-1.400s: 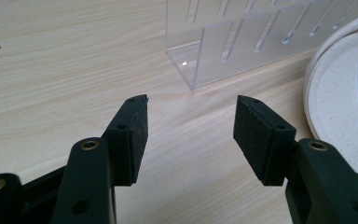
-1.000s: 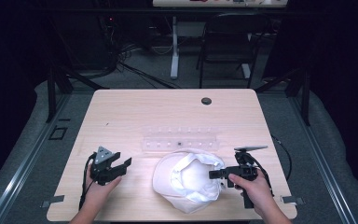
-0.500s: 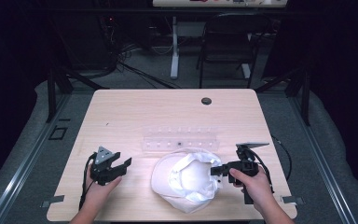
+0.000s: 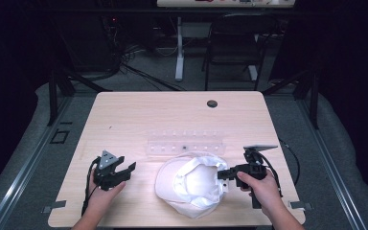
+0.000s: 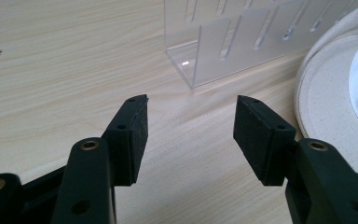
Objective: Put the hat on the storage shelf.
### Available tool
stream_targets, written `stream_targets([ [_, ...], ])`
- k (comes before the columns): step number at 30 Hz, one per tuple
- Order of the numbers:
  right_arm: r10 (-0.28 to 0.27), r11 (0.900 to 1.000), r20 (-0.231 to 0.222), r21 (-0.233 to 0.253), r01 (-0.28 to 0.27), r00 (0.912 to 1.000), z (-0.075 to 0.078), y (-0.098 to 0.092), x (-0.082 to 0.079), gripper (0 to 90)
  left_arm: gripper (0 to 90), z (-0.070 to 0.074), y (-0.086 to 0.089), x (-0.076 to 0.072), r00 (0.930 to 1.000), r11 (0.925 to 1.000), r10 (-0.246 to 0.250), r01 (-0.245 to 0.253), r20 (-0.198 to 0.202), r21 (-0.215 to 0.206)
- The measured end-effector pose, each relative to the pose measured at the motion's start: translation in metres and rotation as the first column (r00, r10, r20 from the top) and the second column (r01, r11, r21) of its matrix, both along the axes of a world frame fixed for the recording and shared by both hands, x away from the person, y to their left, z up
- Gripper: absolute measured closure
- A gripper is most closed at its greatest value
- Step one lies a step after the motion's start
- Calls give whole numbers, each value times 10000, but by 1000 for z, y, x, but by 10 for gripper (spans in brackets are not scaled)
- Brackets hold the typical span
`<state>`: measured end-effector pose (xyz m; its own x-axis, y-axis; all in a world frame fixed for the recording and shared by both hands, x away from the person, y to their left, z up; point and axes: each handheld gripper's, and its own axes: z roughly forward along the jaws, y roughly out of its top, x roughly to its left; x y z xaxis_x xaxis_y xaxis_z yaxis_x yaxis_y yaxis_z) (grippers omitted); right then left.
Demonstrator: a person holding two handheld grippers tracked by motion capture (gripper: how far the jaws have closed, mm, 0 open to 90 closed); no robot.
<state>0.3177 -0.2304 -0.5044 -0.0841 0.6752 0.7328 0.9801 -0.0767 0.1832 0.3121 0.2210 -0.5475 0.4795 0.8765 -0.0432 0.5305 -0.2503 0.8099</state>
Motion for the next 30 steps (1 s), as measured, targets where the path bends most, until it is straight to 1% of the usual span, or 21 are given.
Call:
stream_targets([
  [1, 98, 9999, -6, -66, -98, 10000, 0, 0, 0, 687, 454, 0, 0, 0, 10000, 10000, -3, 3, 3, 3],
  [3, 119, 9999, -16, -35, -119, 9999, 0, 0, 0, 693, 454, 0, 0, 0, 10000, 10000, -9, 9, 15, 8],
  [5, 52, 10000, 14, 24, -52, 10000, 1, 0, 0, 707, 454, 0, -1, 0, 10000, 10000, -14, 14, 8, 24],
  [7, 111, 9999, 54, -24, -110, 9999, 2, 0, 0, 741, 454, 0, -1, 0, 10000, 10000, -16, 16, 14, 20],
  [11, 183, 9994, 33, -284, -182, 9998, 4, 1, 0, 788, 454, 0, -1, 0, 10000, 10000, -23, 23, 8, 33],
  [14, 134, 9992, 80, -379, -130, 9999, 4, 2, 0, 800, 454, 0, -1, 0, 10000, 10000, -14, 14, 2, 38],
  [15, 147, 9987, 80, -488, -143, 9999, 4, 2, 0, 808, 454, 0, -1, 0, 10000, 10000, -27, 27, 23, 47],
  [16, -35, 9988, 103, -479, 40, 9999, 4, 3, 0, 810, 454, 0, -1, 0, 10000, 10000, -29, 29, 26, 53],
  [17, 187, 9984, 73, -543, -183, 9998, 5, 2, 1, 812, 454, 0, -1, 0, 10000, 10000, -27, 26, 26, 52],
  [18, 118, 9984, 85, -559, -113, 9999, 5, 4, 0, 813, 454, 0, -1, 0, 10000, 10000, -25, 25, 29, 52],
  [20, 140, 9974, 70, -703, -134, 9999, 6, 5, 0, 814, 454, 0, -1, 0, 10000, 10000, -24, 24, 25, 46],
  [21, 353, 9960, 12, -817, -351, 9994, 7, 4, 1, 814, 454, 0, -1, 0, 10000, 10000, -24, 24, 30, 49],
  [22, 393, 9959, 90, -821, -384, 9992, 7, 4, 1, 814, 454, 0, -1, 0, 10000, 10000, -35, 35, 34, 69],
  [23, 330, 9950, 37, -946, -325, 9994, 8, 5, 1, 813, 454, 0, -1, 0, 10000, 10000, -35, 35, 34, 69],
  [24, 330, 9950, 37, -946, -325, 9994, 8, 5, 1, 813, 454, 0, -1, 0, 10000, 10000, -41, 40, 32, 69],
  [25, 402, 9931, 125, -1105, -386, 9991, 9, 6, 1, 811, 458, 0, -1, -1, 10000, 9999, -60, 60, 36, 100],
  [26, 409, 9928, 119, -1130, -393, 9991, 9, 7, 2, 812, 458, 0, -1, -1, 10000, 9999, -62, 62, 38, 109],
  [28, 299, 9905, 118, -1345, -281, 9995, 10, 9, 2, 812, 458, 0, -1, -1, 10000, 9999, -69, 69, 42, 127],
  [29, 702, 9860, 57, -1518, -685, 9975, 11, 8, 3, 812, 458, 0, -2, -1, 10000, 9999, -71, 71, 49, 125],
  [30, 568, 9859, 115, -1583, -542, 9983, 12, 10, 2, 812, 459, 0, -2, -1, 10000, 9999, -70, 70, 49, 121],
])
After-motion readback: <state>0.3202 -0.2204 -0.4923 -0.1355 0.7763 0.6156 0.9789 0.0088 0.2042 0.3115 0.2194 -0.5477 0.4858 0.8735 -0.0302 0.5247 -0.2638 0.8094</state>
